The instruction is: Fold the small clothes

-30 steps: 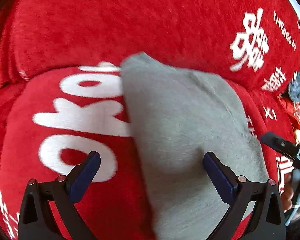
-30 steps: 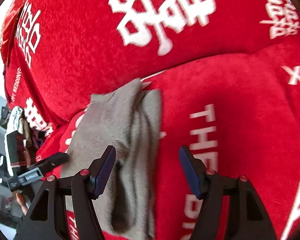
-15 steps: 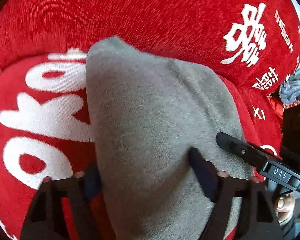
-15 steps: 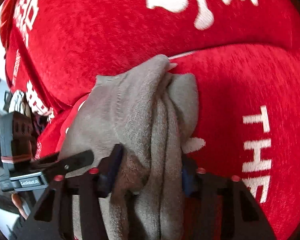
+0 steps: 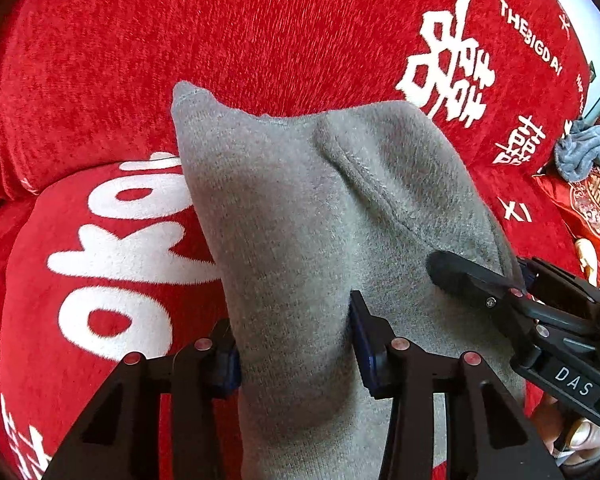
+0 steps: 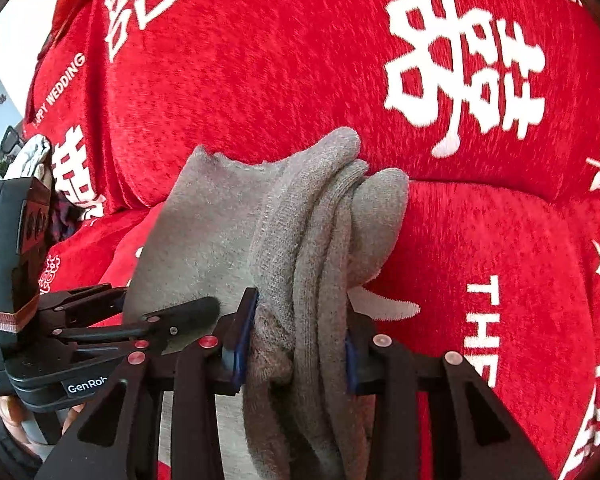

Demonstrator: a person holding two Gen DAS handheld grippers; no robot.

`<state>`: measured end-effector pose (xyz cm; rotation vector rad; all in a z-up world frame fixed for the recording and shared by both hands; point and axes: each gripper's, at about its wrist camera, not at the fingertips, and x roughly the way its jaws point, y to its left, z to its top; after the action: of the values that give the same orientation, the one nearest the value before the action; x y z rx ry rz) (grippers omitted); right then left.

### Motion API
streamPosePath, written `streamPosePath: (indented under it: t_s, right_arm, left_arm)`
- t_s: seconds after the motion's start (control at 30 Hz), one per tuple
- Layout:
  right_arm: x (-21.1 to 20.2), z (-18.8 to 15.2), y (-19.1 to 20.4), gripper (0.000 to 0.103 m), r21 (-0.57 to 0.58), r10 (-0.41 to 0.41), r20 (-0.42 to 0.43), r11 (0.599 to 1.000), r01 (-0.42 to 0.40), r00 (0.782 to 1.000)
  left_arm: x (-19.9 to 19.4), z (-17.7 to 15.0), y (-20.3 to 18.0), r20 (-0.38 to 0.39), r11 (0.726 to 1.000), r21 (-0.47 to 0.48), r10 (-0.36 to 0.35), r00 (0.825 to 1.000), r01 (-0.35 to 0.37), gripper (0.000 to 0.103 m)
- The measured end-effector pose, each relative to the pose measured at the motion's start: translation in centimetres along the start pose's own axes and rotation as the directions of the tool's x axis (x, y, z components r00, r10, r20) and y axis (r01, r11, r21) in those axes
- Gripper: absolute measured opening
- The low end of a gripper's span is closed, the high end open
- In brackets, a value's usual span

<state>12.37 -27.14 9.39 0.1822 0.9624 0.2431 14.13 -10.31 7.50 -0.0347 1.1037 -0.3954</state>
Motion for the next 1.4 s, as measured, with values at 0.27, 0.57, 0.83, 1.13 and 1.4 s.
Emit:
streamPosePath:
  t_s: [0.27, 0.57, 0.83, 1.13, 1.4]
  right_arm:
    - [-2.0, -1.7, 1.9, 0.039, -0.012, -0.009, 0.006, 1.000, 0.009, 1.000]
    - [-4.8, -4.2, 4.1, 0.035, -0.018, -0.013, 0.028, 1.000, 0.013, 1.000]
    - [-3.8, -5.4, 2.9, 0.040, 0.029, -0.068, -0.024, 0.997, 0.068, 0.997]
    - [-1.6, -6.1, -2.2, 0.063, 0.164, 0.053, -0.075, 0.986, -0.040, 0.996]
    - [1.0, -7.0, -4.0, 0.054, 0.262, 0.154, -0.089, 0.957, -0.126, 0.984]
  left_arm:
    - [-2.7, -2.8, -0.2, 0.033, 1.000, 0.012, 0.015, 0.999, -0.016, 0.046]
    - [-6.9, -5.6, -0.3, 0.110, 1.000, 0.027, -0.012, 0.994, 0.009, 0.031]
    - [-6.2, -7.5, 2.7, 0.056, 0.998, -0.023, 0.052, 0.997, -0.050, 0.072]
    - [-2.3, -7.1, 9.2, -0.010, 0.920, -0.281, -0.288, 0.957, 0.274, 0.103]
    - [1.7, -6.0, 4.3, -0.116, 0.953, -0.179, -0.267, 0.957, 0.244, 0.058]
